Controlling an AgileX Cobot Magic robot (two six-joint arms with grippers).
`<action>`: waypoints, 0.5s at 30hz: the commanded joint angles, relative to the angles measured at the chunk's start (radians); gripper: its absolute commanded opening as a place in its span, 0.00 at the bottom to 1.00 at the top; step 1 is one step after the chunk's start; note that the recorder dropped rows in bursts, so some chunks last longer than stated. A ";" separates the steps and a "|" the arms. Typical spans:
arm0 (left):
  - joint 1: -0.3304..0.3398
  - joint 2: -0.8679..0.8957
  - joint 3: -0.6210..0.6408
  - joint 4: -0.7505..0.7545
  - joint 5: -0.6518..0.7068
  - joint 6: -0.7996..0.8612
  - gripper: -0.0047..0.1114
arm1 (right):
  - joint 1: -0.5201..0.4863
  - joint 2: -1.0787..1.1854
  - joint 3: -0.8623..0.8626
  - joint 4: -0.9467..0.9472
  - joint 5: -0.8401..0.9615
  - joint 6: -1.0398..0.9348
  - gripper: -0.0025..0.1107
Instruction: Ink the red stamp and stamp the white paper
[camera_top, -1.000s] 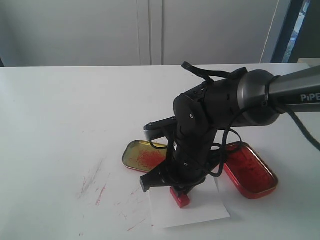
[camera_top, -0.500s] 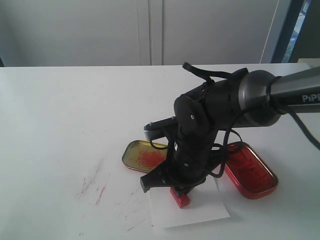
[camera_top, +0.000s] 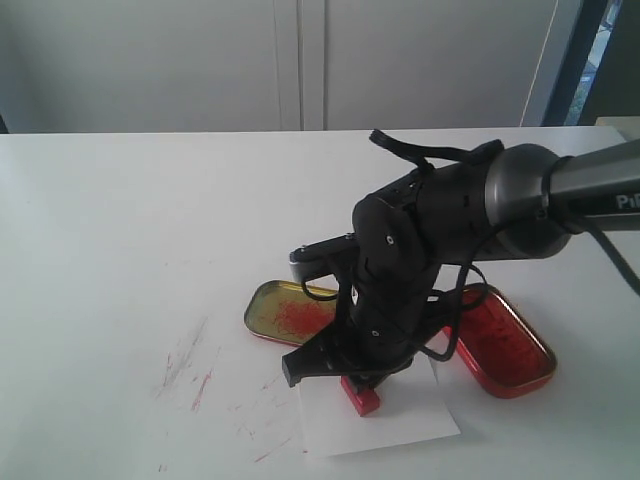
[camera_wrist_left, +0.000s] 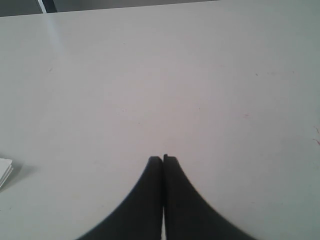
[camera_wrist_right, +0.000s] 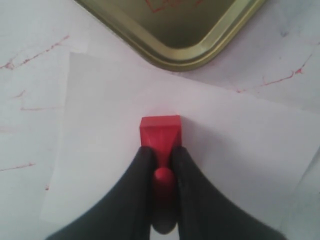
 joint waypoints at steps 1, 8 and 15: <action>-0.001 -0.003 0.005 -0.001 0.003 0.000 0.04 | 0.000 0.012 0.028 -0.002 0.002 0.005 0.02; -0.001 -0.003 0.005 -0.001 0.003 0.000 0.04 | 0.000 -0.016 0.028 -0.006 0.011 0.007 0.02; -0.001 -0.003 0.005 -0.001 0.003 0.000 0.04 | 0.000 -0.046 0.028 -0.015 0.020 0.007 0.02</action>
